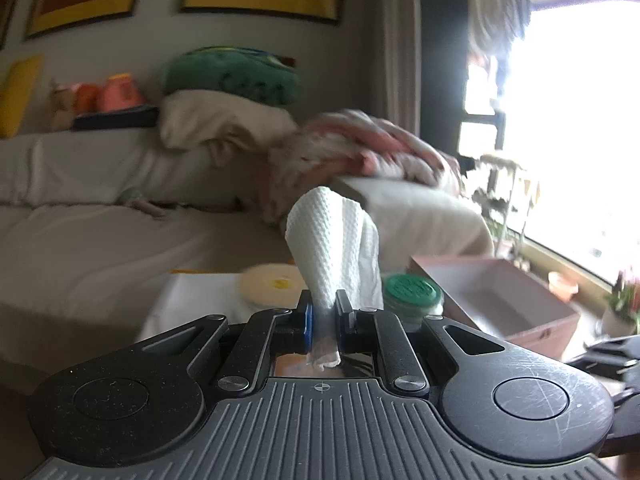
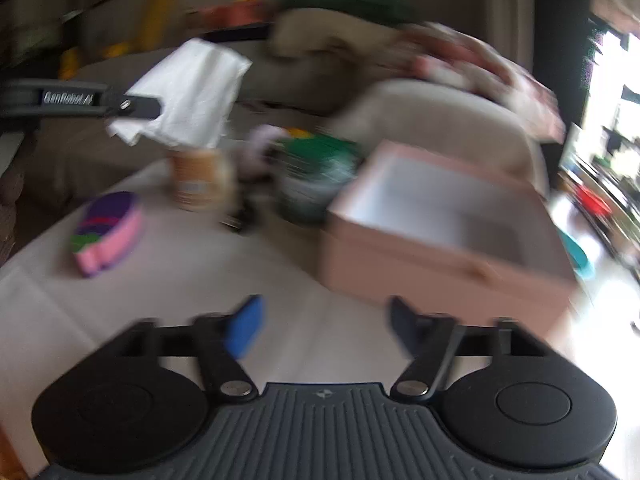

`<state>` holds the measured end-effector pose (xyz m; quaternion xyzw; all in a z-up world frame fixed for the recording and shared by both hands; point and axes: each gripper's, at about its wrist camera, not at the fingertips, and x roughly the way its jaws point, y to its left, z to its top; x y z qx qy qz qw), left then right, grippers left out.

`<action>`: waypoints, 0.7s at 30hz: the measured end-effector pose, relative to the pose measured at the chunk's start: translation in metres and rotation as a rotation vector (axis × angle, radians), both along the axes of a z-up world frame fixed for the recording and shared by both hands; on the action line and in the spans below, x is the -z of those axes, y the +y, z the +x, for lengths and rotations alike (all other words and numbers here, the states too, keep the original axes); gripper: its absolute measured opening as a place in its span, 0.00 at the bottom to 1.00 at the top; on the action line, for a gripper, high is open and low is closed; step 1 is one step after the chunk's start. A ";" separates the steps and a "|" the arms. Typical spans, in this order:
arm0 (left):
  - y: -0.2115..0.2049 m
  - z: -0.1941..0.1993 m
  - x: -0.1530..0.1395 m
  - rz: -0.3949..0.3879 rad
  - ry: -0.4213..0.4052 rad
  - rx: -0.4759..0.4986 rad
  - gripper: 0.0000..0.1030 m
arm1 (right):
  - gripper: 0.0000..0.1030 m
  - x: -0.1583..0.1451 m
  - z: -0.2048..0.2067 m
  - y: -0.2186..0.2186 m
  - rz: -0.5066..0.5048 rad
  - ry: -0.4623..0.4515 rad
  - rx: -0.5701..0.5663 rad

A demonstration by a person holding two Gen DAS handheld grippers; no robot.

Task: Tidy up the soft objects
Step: 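Lift the white cloth with the left tool while the right tool grasps the black cable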

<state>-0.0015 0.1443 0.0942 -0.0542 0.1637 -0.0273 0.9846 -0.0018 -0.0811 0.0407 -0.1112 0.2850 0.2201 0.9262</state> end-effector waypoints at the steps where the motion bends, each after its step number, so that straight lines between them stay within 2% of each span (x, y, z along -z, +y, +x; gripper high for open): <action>1: 0.008 -0.004 -0.002 -0.025 0.000 -0.010 0.13 | 0.47 -0.004 0.006 0.013 -0.009 0.001 -0.042; 4: 0.028 -0.011 -0.002 -0.085 -0.002 -0.029 0.13 | 0.47 -0.012 0.025 0.052 -0.020 -0.028 -0.110; 6: 0.039 -0.016 0.000 -0.107 -0.006 -0.034 0.13 | 0.40 -0.013 0.044 0.076 -0.029 -0.033 -0.127; 7: 0.043 -0.018 0.001 -0.115 -0.011 -0.032 0.13 | 0.34 -0.012 0.057 0.091 -0.055 -0.031 -0.134; 8: 0.047 -0.021 0.003 -0.119 -0.014 -0.030 0.13 | 0.33 -0.010 0.065 0.101 -0.080 -0.033 -0.138; 11: 0.058 -0.027 0.010 -0.130 -0.025 -0.020 0.13 | 0.33 0.000 0.083 0.129 -0.139 -0.061 -0.153; 14: 0.072 -0.030 0.019 -0.176 -0.031 0.000 0.13 | 0.33 0.012 0.092 0.150 -0.209 -0.094 -0.150; 21: 0.104 -0.027 0.040 -0.265 -0.046 -0.020 0.13 | 0.31 0.027 0.119 0.168 -0.276 -0.006 -0.139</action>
